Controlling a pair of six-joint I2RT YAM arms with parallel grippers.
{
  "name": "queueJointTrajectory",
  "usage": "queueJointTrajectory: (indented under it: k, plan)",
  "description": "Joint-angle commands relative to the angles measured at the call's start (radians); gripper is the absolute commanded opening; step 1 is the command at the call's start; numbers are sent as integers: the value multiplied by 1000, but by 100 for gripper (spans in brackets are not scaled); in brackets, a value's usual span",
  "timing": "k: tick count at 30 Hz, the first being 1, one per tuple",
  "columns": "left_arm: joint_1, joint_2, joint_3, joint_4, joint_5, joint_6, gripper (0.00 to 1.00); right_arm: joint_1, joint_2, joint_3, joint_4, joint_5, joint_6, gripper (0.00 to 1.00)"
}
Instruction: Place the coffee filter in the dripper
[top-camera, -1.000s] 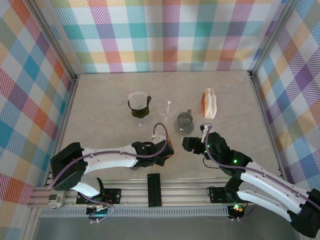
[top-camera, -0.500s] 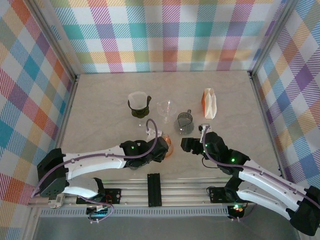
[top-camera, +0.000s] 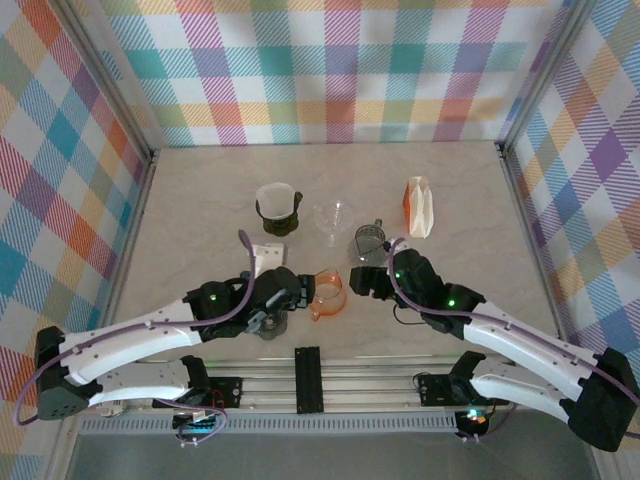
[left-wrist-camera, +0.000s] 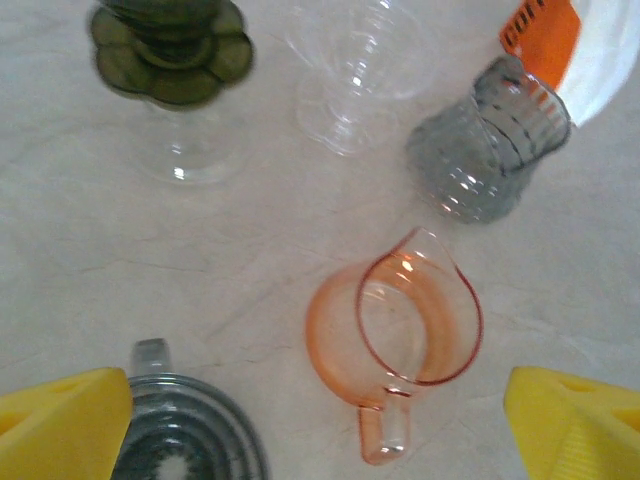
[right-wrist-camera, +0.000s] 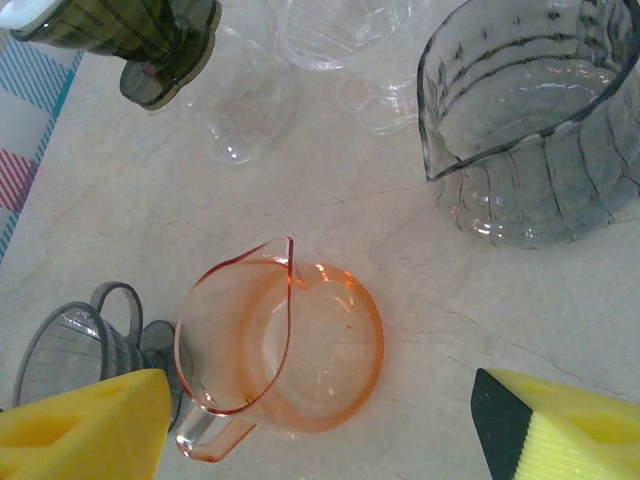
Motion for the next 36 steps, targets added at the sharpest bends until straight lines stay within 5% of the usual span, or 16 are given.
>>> queueJointTrajectory:
  k: [1,7,13,23,28,36]
  plan:
    - [31,-59,-26,-159,-89,-88,95,-7,55,75,-64,0,-32,80]
    - [178,-179,-87,-335,57,-202,65,-7,153,145,-91,-31,-45,78]
    - [255,-227,-148,-420,210,-245,56,-7,166,137,-73,-29,-38,78]
    - [339,-142,-280,-241,366,-224,45,-8,149,124,-83,-24,-41,78]
    - [356,-110,-301,-174,384,-211,40,-7,129,103,-82,-17,-33,78]
    - [362,-81,-303,-131,404,-191,17,-9,120,89,-84,-12,-27,78]
